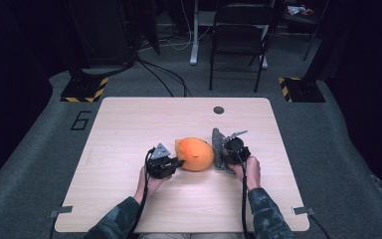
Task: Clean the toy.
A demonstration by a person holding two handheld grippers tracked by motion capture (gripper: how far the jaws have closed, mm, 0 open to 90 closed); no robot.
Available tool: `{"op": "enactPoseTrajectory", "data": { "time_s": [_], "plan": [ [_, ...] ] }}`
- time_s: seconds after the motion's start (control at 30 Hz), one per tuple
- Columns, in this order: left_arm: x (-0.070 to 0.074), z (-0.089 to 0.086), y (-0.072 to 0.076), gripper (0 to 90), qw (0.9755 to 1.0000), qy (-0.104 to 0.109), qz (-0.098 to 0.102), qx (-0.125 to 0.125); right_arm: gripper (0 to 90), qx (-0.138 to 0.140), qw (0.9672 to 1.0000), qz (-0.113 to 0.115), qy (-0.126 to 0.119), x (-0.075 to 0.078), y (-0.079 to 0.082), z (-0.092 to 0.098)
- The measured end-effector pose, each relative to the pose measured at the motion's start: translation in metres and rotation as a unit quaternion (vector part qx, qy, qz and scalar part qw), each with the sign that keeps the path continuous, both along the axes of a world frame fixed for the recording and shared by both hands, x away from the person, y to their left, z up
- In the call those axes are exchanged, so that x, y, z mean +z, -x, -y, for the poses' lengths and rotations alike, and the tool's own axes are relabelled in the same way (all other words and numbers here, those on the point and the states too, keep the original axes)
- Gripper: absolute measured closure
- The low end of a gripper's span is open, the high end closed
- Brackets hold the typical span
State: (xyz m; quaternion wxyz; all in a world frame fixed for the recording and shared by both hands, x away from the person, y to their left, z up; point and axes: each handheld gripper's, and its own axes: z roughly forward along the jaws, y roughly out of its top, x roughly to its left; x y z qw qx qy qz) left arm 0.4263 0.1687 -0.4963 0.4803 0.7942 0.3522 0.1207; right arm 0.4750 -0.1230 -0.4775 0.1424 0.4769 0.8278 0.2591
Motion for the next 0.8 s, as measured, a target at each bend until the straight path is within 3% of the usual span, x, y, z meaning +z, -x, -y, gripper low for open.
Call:
{"op": "enactPoseTrajectory", "data": {
  "time_s": [0.1, 0.13, 0.17, 0.2, 0.3, 0.37, 0.4, 0.43, 0.47, 0.53, 0.6, 0.63, 0.8],
  "plan": [
    [0.0, -0.002, -0.001, 76.8, 1.0, 0.001, -0.004, -0.002, 71.9, 0.003, 0.9996, 0.028, -0.01, 0.016, 0.005, 0.0],
    [-0.001, -0.001, -0.001, 76.7, 1.0, 0.003, -0.002, 0.002, 71.9, 0.002, 0.9986, 0.05, -0.018, 0.028, 0.009, 0.0],
    [-0.001, -0.001, -0.001, 76.6, 1.0, 0.003, -0.002, 0.002, 71.9, 0.002, 0.9986, 0.05, -0.018, 0.028, 0.009, 0.0],
    [-0.002, -0.001, -0.002, 76.3, 1.0, 0.004, -0.002, 0.001, 71.9, 0.007, 0.9956, 0.084, -0.042, 0.047, 0.018, -0.003],
    [-0.002, -0.001, -0.001, 75.0, 1.0, 0.004, 0.0, -0.002, 71.9, 0.038, 0.9889, 0.119, -0.081, 0.068, 0.031, -0.011],
    [-0.001, -0.001, -0.001, 72.6, 1.0, 0.003, 0.002, -0.003, 71.9, 0.048, 0.9875, 0.121, -0.089, 0.069, 0.033, -0.015],
    [0.0, -0.001, 0.0, 70.9, 0.9999, -0.004, 0.008, -0.01, 71.8, 0.075, 0.9885, 0.105, -0.078, 0.064, 0.035, -0.03],
    [0.0, -0.001, 0.0, 69.0, 0.9999, -0.004, 0.008, -0.01, 71.8, 0.075, 0.9885, 0.105, -0.078, 0.064, 0.035, -0.03],
    [0.001, 0.001, 0.001, 64.5, 0.9995, -0.024, 0.019, -0.01, 71.6, 0.077, 0.9909, 0.093, -0.059, 0.051, 0.032, -0.041],
    [0.002, 0.003, 0.003, 56.2, 0.9988, -0.039, 0.031, -0.007, 71.7, 0.072, 0.9919, 0.091, -0.051, 0.043, 0.029, -0.042],
    [0.003, 0.004, 0.004, 48.3, 0.9981, -0.049, 0.038, -0.006, 71.7, 0.065, 0.9919, 0.086, -0.068, 0.039, 0.026, -0.038],
    [0.002, 0.008, 0.006, 44.7, 0.9949, -0.076, 0.066, -0.002, 71.7, 0.064, 0.992, 0.083, -0.07, 0.038, 0.025, -0.036],
    [-0.005, 0.015, 0.008, 41.8, 0.9923, -0.089, 0.086, -0.004, 71.7, 0.062, 0.9919, 0.085, -0.071, 0.036, 0.026, -0.038]
  ]
}}
